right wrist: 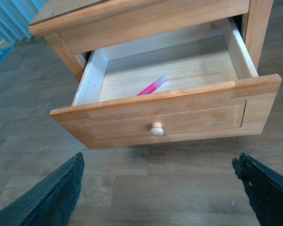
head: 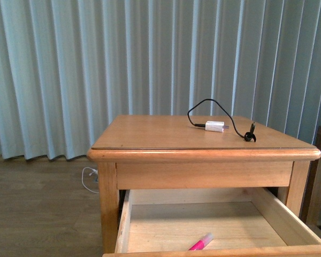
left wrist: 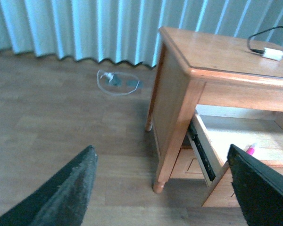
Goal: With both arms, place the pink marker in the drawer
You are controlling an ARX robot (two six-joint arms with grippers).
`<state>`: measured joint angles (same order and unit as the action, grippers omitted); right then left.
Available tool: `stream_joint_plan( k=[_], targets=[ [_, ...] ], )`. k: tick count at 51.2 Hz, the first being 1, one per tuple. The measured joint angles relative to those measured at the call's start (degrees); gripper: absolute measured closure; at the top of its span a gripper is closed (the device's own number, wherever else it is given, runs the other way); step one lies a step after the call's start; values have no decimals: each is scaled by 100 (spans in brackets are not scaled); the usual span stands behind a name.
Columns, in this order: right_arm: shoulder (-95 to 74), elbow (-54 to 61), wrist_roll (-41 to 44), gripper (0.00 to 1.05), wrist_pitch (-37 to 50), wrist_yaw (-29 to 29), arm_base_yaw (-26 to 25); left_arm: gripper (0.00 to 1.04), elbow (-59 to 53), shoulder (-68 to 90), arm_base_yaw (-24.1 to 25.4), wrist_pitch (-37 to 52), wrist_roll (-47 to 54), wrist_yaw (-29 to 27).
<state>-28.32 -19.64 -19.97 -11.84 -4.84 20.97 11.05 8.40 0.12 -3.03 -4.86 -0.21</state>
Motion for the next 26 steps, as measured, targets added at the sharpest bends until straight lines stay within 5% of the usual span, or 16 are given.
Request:
stream_joint_plan(
  k=[20, 26],
  targets=[
    [-2, 0, 0, 8, 0, 0, 0, 100, -595, -391, -17, 197, 426, 17],
    [0, 0, 0, 8, 0, 0, 0, 101, -695, -470, -17, 223, 442, 20]
  ],
)
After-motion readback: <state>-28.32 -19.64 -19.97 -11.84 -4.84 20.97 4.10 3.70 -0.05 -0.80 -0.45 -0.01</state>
